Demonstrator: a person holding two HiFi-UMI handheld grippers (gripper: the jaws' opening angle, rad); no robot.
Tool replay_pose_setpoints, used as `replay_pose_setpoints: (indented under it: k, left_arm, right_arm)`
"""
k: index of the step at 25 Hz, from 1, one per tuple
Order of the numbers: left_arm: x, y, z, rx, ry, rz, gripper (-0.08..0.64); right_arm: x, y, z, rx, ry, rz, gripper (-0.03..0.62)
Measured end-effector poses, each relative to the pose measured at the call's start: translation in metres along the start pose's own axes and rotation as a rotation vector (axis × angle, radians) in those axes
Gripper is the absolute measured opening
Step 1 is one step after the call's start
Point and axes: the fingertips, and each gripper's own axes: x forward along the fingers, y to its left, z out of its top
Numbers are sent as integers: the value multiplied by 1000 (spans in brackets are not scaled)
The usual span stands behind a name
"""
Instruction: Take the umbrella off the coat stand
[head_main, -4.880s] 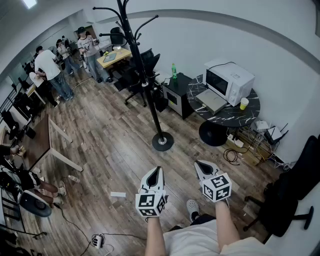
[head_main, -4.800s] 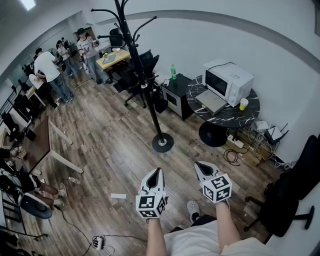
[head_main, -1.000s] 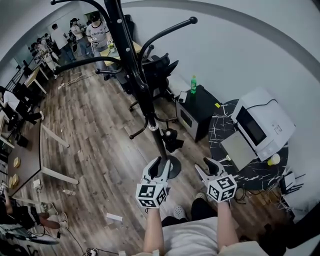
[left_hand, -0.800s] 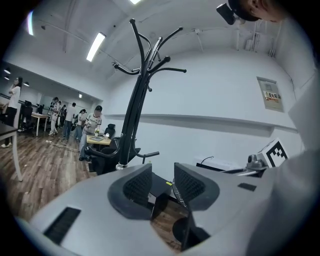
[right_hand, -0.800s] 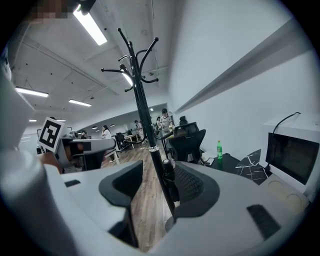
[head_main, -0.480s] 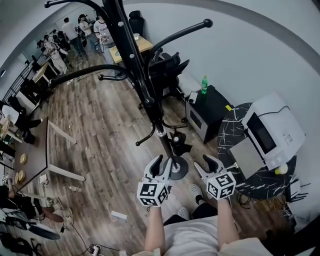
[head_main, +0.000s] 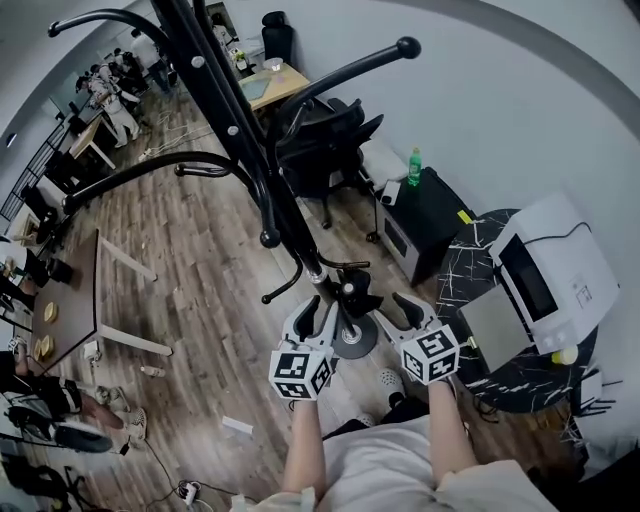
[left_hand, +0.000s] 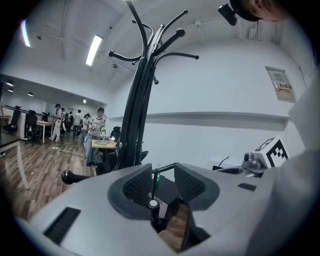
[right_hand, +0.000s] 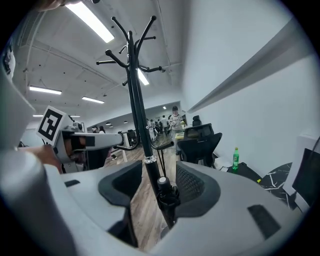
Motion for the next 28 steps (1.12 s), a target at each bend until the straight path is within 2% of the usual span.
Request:
replay_pose_setpoints:
  k: [12,19,28]
  left_arm:
    - [62,5,-47,20,91,36,147]
    - [90,13,-62,-19,132,65,138]
    - [110,22,-70,-47,138,93,121]
  right_arm:
    - [52,-40,-4,-30,36,97,219]
    - [81,-53,-19,-60,111,146,219]
    - [97,-61,-22,-102,145,200,219]
